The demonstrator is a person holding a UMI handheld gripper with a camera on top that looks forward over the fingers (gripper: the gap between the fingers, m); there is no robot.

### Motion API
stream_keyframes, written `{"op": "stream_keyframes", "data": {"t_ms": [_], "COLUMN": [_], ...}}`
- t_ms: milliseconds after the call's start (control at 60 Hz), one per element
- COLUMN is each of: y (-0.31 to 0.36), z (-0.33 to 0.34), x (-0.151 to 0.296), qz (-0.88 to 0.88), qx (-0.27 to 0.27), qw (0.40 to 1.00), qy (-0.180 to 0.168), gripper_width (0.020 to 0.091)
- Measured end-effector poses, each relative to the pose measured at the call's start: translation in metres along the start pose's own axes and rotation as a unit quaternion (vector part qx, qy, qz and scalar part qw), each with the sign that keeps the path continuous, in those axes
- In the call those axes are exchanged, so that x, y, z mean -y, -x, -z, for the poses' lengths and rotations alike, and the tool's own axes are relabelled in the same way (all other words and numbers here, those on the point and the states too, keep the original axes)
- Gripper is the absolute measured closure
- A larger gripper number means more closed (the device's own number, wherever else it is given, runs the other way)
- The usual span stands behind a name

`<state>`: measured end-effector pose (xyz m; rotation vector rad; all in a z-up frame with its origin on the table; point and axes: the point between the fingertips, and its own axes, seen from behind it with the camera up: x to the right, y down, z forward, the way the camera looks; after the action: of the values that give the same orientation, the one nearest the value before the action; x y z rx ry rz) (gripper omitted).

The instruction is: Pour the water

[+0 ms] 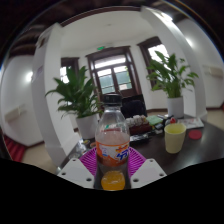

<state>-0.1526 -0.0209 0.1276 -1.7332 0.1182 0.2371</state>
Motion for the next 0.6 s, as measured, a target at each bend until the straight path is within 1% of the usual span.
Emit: {"op": "stream_keyframes", "data": {"t_ms": [67, 133, 200, 250, 383, 400, 467, 533, 600], "y": [-0.007, -0.018, -0.031, -0.040, -0.074, -0.068, -0.086, -0.090, -0.099], "z": [-0.007, -0.018, -0.029, -0.038, -0.051, -0.047, -0.063, -0.064, -0.083], "x": [0.014, 0.032, 0.045, 0.058, 0.084, 0.088, 0.093, 0.096, 0.095], "qz": [-0.072, -0.151, -0.242, -0.309, -0.495, -0.515, -0.581, -0.635, -0.677], "qx": [0.007, 0.012, 0.016, 0.018, 0.038, 0.037, 0.049, 0.052, 0.061], "qw": [0.997, 0.988, 0.970, 0.950, 0.864, 0.852, 0.806, 0.763, 0.726], "qy": [-0.005, -0.022, -0.031, -0.045, -0.081, -0.085, -0.103, -0.108, -0.104], "gripper_width": [0.0744, 0.0744, 0.0743, 0.0746, 0.0748, 0.0747, 0.0745, 0.0747, 0.0743]}}
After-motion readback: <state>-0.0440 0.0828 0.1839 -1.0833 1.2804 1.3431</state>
